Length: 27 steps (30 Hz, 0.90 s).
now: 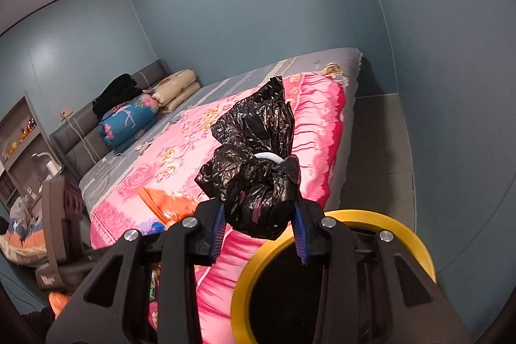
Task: Collect trash
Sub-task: 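Carry both held items over the yellow-rimmed bin with both tools, then open both tools to drop the items into the bin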
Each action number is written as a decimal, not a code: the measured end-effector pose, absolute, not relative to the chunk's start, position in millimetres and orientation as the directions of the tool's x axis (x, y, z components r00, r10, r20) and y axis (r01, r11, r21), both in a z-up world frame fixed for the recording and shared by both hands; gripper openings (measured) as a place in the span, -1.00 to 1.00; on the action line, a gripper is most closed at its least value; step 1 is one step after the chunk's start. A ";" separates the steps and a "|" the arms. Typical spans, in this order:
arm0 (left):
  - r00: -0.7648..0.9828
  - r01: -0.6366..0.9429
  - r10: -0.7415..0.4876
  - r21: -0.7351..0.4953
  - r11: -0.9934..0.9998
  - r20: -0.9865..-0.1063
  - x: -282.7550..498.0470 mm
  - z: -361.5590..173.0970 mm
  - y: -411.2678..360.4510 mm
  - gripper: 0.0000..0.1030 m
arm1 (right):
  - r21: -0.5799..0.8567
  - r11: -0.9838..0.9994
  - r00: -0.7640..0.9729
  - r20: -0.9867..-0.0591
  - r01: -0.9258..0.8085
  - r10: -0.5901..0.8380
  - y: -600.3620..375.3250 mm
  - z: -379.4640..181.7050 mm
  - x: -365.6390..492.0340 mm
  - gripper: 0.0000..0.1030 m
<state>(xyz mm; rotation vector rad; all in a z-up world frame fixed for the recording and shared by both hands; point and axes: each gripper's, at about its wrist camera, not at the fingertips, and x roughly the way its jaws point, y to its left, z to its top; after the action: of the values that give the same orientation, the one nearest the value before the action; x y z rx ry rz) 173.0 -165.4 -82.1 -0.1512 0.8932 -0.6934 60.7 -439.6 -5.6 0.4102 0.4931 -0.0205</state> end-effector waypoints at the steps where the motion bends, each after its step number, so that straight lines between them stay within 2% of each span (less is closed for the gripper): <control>1: 0.417 0.501 -0.611 -0.391 0.772 -0.673 171.1 -85.6 -172.3 -0.28 | 0.380 0.916 0.881 -0.467 0.127 0.071 -443.3 -5.8 60.0 -0.34; 10: 0.327 0.567 -0.623 -0.380 0.731 -0.710 159.5 -109.7 -211.8 -0.27 | 0.392 0.910 0.893 -0.447 0.139 0.056 -442.9 4.0 43.5 -0.30; 24: 0.290 0.632 -0.685 -0.403 0.662 -0.669 135.3 -103.1 -225.1 -0.27 | 0.373 0.918 0.934 -0.357 0.133 0.010 -437.5 30.9 10.3 -0.28; 26: 0.285 0.636 -0.694 -0.411 0.653 -0.661 133.2 -102.7 -224.9 -0.25 | 0.374 0.917 0.938 -0.347 0.141 -0.003 -437.8 33.8 6.5 -0.23; 27: 0.285 0.639 -0.696 -0.411 0.651 -0.659 132.7 -102.1 -224.2 -0.17 | 0.375 0.915 0.939 -0.343 0.148 -0.011 -438.0 34.7 4.5 -0.17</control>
<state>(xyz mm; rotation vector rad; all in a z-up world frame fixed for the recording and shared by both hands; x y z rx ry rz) 132.7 -224.2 -102.1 -0.0716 0.9195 -0.8931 4.5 -438.0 34.7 0.4083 0.3428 -0.0838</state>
